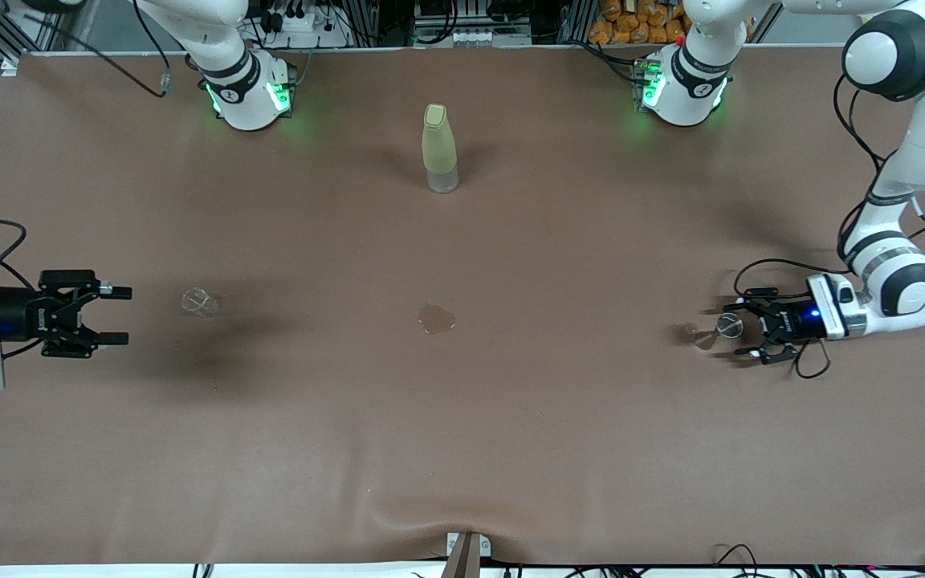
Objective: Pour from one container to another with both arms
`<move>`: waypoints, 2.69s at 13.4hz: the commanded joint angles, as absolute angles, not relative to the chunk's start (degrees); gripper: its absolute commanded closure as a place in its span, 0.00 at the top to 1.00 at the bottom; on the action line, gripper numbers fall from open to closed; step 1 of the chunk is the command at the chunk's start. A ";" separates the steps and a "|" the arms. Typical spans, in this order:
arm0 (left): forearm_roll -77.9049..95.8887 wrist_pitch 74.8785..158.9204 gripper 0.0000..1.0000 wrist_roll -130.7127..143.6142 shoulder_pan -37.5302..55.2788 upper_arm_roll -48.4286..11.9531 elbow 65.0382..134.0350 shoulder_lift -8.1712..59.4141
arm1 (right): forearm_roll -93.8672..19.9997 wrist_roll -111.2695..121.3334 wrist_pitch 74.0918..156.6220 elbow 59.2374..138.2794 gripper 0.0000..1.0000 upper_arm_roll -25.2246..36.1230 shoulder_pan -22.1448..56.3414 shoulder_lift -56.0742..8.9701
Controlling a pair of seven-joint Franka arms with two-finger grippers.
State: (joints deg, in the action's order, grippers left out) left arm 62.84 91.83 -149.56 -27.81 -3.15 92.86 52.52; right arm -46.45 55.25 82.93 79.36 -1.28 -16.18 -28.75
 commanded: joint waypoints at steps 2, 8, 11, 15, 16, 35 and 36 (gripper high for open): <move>56.80 90.62 1.00 -141.63 -30.84 -3.25 90.97 49.41 | -39.93 46.09 86.47 81.12 1.00 -0.62 -12.49 -23.57; 46.25 90.62 1.00 -110.63 -30.76 -3.25 87.89 37.55 | -24.46 35.10 85.95 82.53 1.00 -0.79 -8.80 -15.40; 37.56 90.62 1.00 -94.36 -29.36 -3.95 83.51 32.27 | -14.61 28.49 90.68 87.86 1.00 0.69 -4.15 -8.91; 28.50 90.70 1.00 -68.78 -23.48 -4.04 80.43 28.92 | -7.16 22.96 91.93 89.75 1.00 6.42 1.31 -4.66; 25.69 90.88 1.00 -63.86 -21.99 -3.96 79.90 27.70 | -3.12 20.24 91.85 88.61 1.00 6.16 1.49 -4.57; 1.23 97.10 1.00 10.28 -6.23 -6.85 79.53 19.16 | 1.32 5.45 85.52 87.37 1.00 6.77 0.88 -0.79; 1.32 98.25 1.00 10.54 -6.85 -7.55 80.93 17.77 | 1.32 5.54 85.69 87.36 1.00 6.77 1.05 -0.79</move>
State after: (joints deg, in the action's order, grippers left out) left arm 2.77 95.52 9.15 -5.18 -5.82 77.03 21.21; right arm 0.44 6.78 85.65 88.13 6.39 0.18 -0.76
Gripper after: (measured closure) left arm 0.000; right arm 0.000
